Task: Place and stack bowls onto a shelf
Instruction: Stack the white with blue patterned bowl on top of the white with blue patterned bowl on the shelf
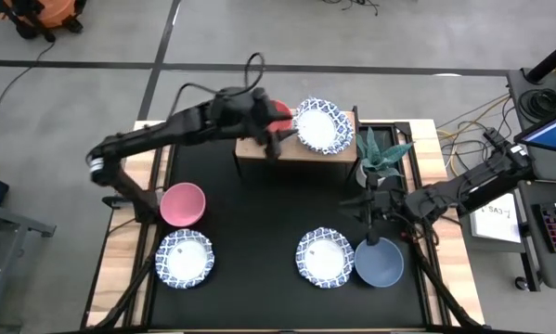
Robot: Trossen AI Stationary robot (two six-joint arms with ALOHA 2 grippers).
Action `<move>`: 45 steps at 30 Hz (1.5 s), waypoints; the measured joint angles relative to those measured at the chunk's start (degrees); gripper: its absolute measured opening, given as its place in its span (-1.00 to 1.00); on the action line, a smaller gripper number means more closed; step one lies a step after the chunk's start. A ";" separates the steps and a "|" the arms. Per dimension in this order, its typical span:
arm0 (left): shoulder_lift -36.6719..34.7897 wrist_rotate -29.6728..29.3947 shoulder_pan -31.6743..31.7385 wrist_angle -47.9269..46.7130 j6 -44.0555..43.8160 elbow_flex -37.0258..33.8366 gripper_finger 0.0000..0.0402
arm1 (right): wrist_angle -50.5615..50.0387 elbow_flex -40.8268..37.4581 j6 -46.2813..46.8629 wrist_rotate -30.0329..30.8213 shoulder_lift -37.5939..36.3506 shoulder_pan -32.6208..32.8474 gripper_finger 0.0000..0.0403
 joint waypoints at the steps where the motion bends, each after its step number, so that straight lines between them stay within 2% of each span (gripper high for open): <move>1: -2.13 0.02 -0.71 -0.05 -0.02 -2.12 -0.18 | 0.10 0.00 0.61 0.69 0.59 -0.15 -0.66; 6: -13.48 -0.18 -4.84 1.92 -2.29 -14.51 -0.21 | -0.18 1.15 5.24 4.84 3.94 -2.10 -0.66; 11: -22.96 -0.14 -8.85 10.14 -4.04 -26.90 -0.22 | -1.66 6.76 7.71 5.46 8.16 -6.90 -0.66; 17: -31.38 -0.20 -10.92 15.18 -6.45 -37.35 -0.22 | -23.89 21.74 12.74 0.80 13.99 -16.46 -0.66; 21: -35.46 -0.22 -11.11 17.07 -7.57 -42.25 -0.22 | -35.39 32.81 12.44 -1.06 19.53 -24.01 -0.67; 23: -36.93 -0.23 -11.11 17.93 -7.97 -44.22 -0.22 | -38.35 38.23 11.48 -3.06 22.39 -28.37 -0.70; 29: -39.57 -0.24 -11.13 18.71 -8.00 -47.81 -0.22 | -40.25 52.39 3.39 -20.83 32.15 -41.66 -0.92; 34: -40.61 -0.24 -11.13 18.89 -7.86 -48.99 -0.22 | -40.65 61.08 -0.51 -31.92 40.33 -50.12 -0.96; 45: -41.36 -0.24 -11.13 18.58 -5.85 -49.12 -0.22 | -44.37 68.09 -5.00 -33.97 52.90 -58.64 -0.96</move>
